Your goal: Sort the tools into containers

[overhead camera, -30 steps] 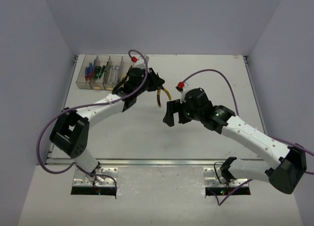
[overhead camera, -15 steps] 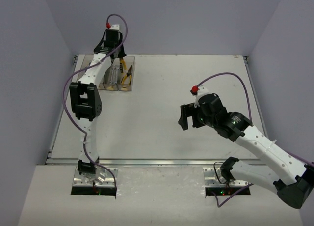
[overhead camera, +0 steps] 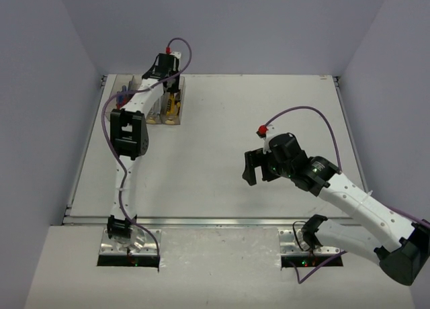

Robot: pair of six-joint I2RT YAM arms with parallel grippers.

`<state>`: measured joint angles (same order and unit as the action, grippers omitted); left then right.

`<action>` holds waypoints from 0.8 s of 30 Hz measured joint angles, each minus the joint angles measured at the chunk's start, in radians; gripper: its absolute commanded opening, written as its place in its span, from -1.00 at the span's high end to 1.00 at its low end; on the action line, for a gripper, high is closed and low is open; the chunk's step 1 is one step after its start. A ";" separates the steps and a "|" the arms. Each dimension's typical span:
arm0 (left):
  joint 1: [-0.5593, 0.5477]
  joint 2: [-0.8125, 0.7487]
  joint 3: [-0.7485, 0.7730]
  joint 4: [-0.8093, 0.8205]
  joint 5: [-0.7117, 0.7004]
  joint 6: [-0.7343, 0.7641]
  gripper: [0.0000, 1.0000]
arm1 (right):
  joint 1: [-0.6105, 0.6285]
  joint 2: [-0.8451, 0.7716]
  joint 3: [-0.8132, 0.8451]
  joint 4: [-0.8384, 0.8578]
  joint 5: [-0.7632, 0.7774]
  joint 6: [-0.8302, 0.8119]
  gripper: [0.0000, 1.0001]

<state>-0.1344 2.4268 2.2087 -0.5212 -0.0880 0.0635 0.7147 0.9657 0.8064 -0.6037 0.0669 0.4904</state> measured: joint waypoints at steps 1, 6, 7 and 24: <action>0.000 0.015 0.003 -0.001 -0.002 0.003 0.12 | 0.000 0.000 -0.001 0.001 -0.004 0.000 -0.98; 0.000 0.051 0.005 0.002 -0.017 -0.013 -0.97 | 0.000 0.006 -0.001 0.023 -0.026 0.000 -0.98; -0.002 0.048 0.013 0.011 -0.027 -0.011 -1.00 | 0.000 0.009 -0.001 0.029 -0.031 0.000 -0.98; -0.017 -0.716 -0.524 0.131 -0.056 -0.326 -1.00 | 0.000 0.079 0.073 0.023 0.062 -0.006 -0.98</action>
<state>-0.1514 1.7109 1.6846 -0.3897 -0.1443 -0.2628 0.7147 1.0450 0.8794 -0.5808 0.1292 0.4846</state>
